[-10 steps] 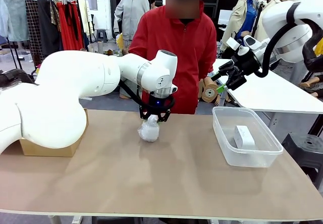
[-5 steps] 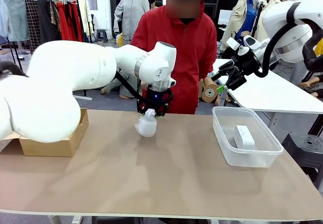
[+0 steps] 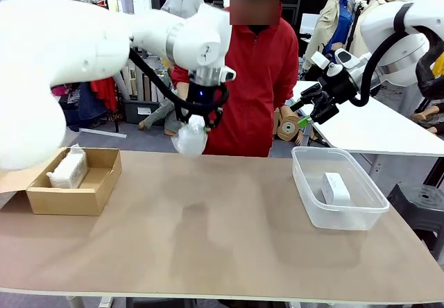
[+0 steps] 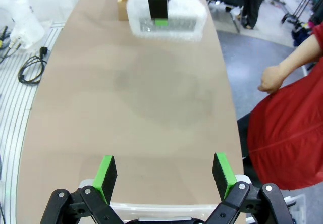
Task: Separate and place wrapped and unwrapped clocks.
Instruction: Pick up the Digital clock indicated by the person.
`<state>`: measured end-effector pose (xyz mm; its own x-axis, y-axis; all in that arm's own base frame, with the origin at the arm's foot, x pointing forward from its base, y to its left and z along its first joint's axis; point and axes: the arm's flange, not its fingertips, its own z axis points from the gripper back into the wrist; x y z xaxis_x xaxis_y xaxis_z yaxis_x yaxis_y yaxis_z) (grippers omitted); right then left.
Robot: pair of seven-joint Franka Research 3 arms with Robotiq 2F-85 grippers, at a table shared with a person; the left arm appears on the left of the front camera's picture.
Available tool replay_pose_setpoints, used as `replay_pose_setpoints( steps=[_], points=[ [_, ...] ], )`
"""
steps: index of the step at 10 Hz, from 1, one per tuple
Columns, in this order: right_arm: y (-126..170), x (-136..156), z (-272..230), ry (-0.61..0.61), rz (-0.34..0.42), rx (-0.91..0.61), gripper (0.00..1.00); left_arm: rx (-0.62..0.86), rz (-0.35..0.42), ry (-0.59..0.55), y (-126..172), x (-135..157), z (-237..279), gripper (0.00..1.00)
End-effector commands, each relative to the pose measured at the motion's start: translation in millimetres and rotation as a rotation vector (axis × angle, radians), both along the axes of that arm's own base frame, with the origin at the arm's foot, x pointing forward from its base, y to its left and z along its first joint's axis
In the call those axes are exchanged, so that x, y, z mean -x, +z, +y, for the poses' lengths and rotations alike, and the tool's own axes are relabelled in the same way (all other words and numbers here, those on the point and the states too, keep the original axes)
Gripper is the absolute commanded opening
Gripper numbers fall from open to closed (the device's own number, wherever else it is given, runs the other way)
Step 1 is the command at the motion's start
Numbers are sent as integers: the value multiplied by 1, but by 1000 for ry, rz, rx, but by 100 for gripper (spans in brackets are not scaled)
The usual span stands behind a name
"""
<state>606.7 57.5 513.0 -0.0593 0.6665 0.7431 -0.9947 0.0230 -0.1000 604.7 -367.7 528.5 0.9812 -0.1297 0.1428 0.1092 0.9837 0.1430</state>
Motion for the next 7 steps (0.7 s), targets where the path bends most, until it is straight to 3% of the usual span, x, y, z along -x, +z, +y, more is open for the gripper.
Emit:
replay_pose_setpoints(
  steps=[1, 4, 7],
  points=[
    [1, 0, 0, 8, -12, -4, 100, -19, -72, -87, 38, 9, 12, 0],
    [1, 0, 0, 8, -12, -4, 100, 18, -79, -162, 100, 6, 23, 0],
    [1, 0, 0, 8, -12, -4, 100, 10, -143, -181, 148, 10, 18, 0]
  ],
)
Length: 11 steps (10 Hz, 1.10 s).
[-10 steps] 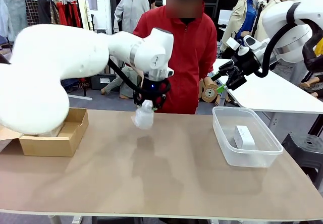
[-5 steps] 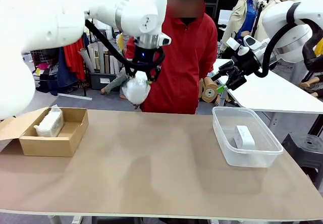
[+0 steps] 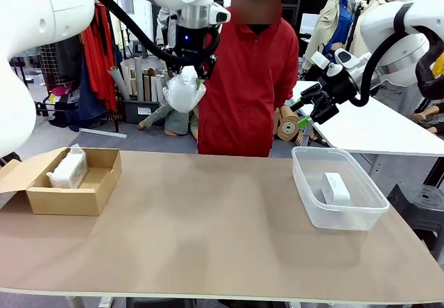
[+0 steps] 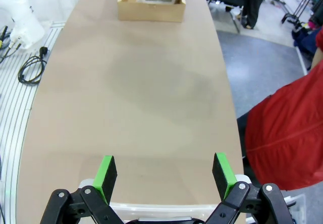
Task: Separate and place wrapped and unwrapped clocks.
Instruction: Pick up the Digital clock indicated by the person, then if the picked Digital clock is wrapped, place it in the Package Box ; if not, place it in the Organizing box.
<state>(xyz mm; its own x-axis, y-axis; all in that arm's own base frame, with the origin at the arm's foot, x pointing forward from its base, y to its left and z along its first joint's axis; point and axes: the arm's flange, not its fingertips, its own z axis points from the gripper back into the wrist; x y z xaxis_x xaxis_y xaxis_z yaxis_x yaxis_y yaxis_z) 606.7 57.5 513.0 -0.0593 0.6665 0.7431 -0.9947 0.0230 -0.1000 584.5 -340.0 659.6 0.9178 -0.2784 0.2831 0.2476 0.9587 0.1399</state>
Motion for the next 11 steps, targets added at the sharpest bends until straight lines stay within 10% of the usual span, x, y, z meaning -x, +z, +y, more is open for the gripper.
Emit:
replay_pose_setpoints(
  steps=[1, 11],
  points=[
    [1, 0, 0, 8, -12, -4, 100, -46, -33, -7, 28, -7, -12, 0],
    [1, 0, 0, 8, -12, -4, 100, -8, -28, -2, 18, 6, -4, 0]
  ],
)
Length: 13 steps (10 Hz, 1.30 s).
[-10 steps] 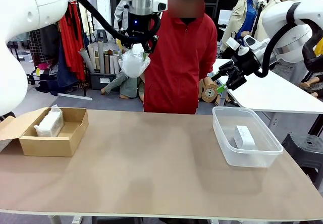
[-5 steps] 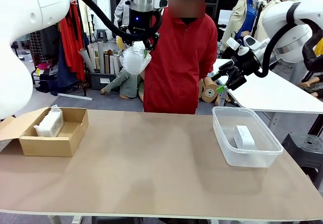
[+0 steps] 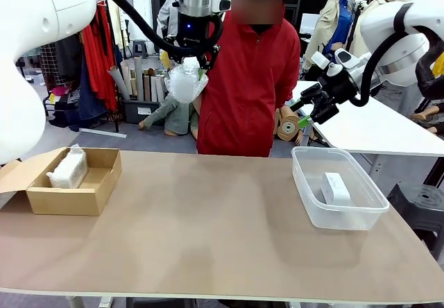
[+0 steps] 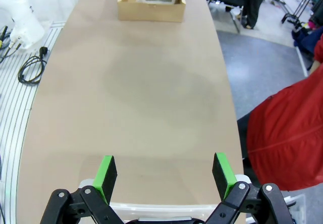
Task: Separate and place wrapped and unwrapped clocks.
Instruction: If the picked Digital clock is wrapped, place it in the Package Box ; if not, place it in the Organizing box.
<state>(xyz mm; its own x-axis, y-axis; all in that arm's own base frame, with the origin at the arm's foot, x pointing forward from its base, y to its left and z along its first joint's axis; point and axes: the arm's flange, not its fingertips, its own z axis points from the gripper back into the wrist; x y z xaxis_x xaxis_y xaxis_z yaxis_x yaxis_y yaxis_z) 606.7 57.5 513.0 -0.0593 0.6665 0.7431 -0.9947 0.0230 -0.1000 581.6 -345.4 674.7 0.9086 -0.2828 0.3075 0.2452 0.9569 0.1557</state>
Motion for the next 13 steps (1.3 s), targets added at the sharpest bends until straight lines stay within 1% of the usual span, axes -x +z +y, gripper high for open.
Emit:
replay_pose_setpoints(
  steps=[1, 11, 12, 13],
  points=[
    [1, 0, 0, 8, -12, -4, 100, 1, 1, -1, 3, 4, 2, 0],
    [1, 0, 0, 8, -12, -4, 100, 1, 1, -1, 3, 4, 2, 0],
    [1, 0, 0, 8, -12, -4, 100, 0, 0, 0, 0, 0, 0, 0],
    [1, 0, 0, 8, -12, -4, 100, -34, 4, 27, 5, 19, 14, 0]
  ],
)
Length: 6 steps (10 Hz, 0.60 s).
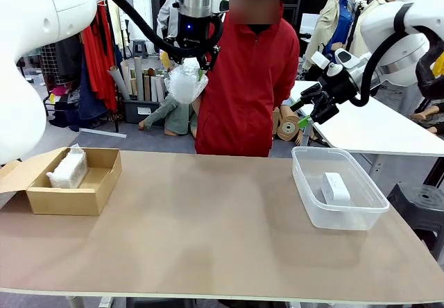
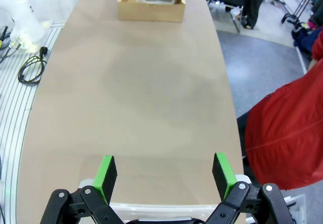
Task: Separate and place wrapped and unwrapped clocks.
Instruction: If the picked Digital clock is wrapped, place it in the Package Box ; if not, place it in the Organizing box.
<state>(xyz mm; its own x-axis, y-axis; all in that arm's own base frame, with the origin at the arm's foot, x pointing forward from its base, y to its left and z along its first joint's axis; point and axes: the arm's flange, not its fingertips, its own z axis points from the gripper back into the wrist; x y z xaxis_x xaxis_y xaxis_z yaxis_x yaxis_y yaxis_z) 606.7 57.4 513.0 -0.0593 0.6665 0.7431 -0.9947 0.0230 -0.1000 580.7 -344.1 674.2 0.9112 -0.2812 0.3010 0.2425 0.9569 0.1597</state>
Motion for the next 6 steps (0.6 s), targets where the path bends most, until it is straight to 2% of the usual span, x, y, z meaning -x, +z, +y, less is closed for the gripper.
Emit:
replay_pose_setpoints(
  steps=[1, 2, 6],
  points=[
    [1, 0, 0, 8, -12, -4, 100, -53, -13, 19, 1, 35, 23, 0],
    [1, 0, 0, 8, -12, -4, 100, -28, 12, 6, -5, 46, 35, 0],
    [1, 0, 0, 8, -12, -4, 100, -12, 40, 147, -41, 89, 114, 0]
  ],
)
